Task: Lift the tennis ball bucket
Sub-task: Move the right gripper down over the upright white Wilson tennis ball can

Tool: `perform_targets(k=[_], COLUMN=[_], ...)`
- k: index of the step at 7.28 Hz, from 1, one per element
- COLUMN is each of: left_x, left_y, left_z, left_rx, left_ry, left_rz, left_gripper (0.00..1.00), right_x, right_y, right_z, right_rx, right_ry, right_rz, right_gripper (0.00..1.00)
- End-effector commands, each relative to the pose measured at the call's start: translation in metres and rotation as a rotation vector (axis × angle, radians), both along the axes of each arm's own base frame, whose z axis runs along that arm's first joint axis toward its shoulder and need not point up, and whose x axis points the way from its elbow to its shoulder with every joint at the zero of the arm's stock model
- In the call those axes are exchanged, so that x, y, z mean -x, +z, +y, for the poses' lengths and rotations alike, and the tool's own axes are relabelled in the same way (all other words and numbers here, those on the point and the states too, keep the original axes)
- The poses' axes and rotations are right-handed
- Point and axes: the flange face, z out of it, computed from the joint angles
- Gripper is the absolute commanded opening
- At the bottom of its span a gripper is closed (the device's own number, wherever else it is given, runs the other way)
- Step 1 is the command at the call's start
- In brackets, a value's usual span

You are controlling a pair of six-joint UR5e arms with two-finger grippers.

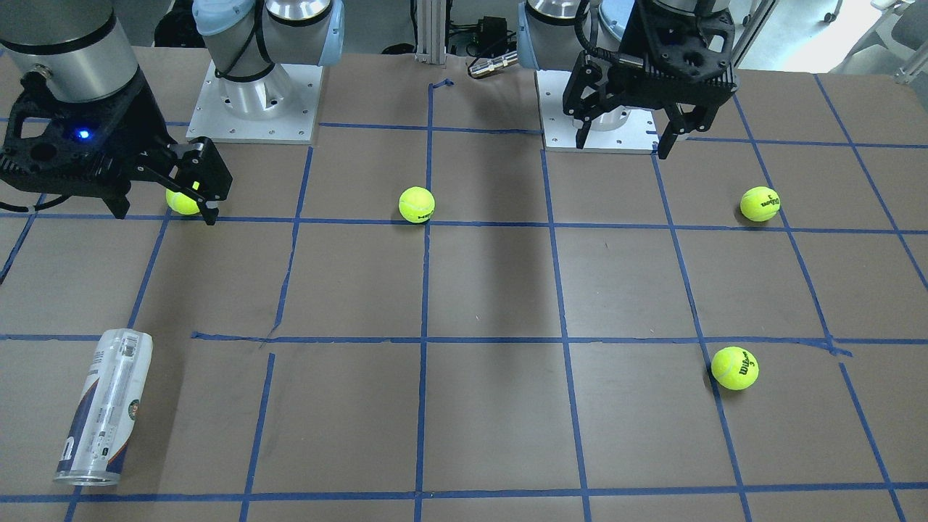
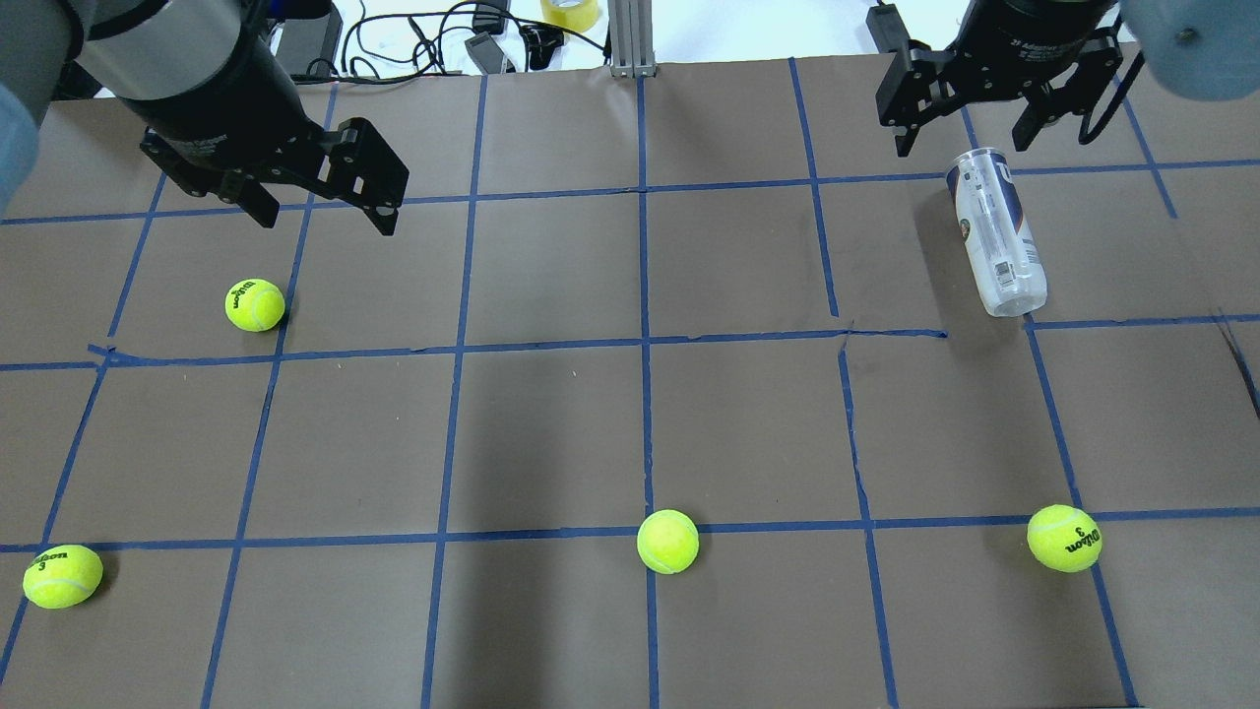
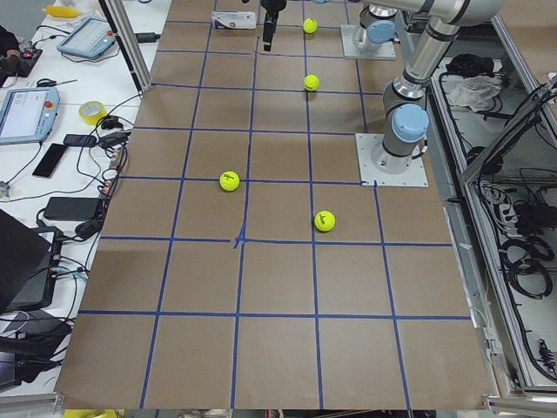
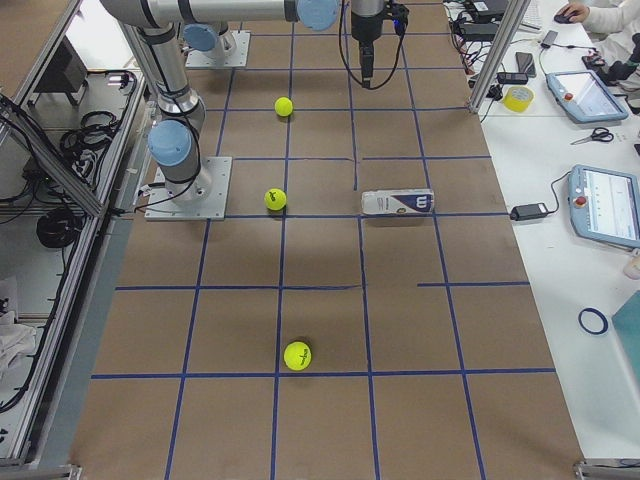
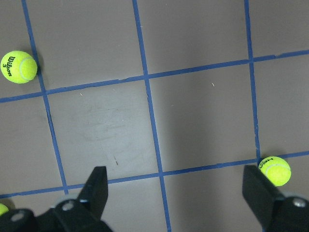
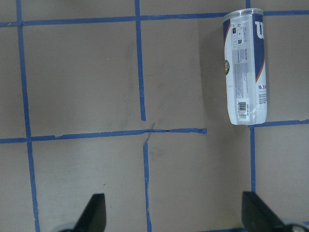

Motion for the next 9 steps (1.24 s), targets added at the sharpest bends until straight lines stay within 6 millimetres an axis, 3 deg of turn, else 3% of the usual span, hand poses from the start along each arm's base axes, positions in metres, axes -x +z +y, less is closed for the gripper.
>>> perform_targets(k=[1, 3, 7, 8, 9], left_x=[-0.009, -0.008, -0.008, -0.009, -0.009], left_y=[0.000, -0.001, -0.009, -0.008, -0.008], left_z=[-0.002, -0.002, 0.001, 0.002, 0.002], left_rx=[-0.002, -0.005, -0.013, -0.011, -0.011], left_ry=[0.020, 0.017, 0.017, 0.018, 0.018], left_rz=[0.004, 0.007, 0.007, 0.007, 0.007], left_gripper=[1.00, 1.00, 1.00, 1.00, 1.00], right_x=[-0.001, 0.004, 0.006, 0.009, 0.015], right_y=[-0.003, -0.014, -0.008, -0.018, -0.033], right_z=[-0.006, -0.016, -0.021, -0.027, -0.051], right_rx=[0.001, -0.008, 0.031, 0.021, 0.048], right_ry=[-0.036, -0.045, -0.058, -0.095, -0.086], right_rz=[-0.014, -0.014, -0.003, 0.003, 0.011], right_gripper=[1.00, 1.00, 1.00, 1.00, 1.00])
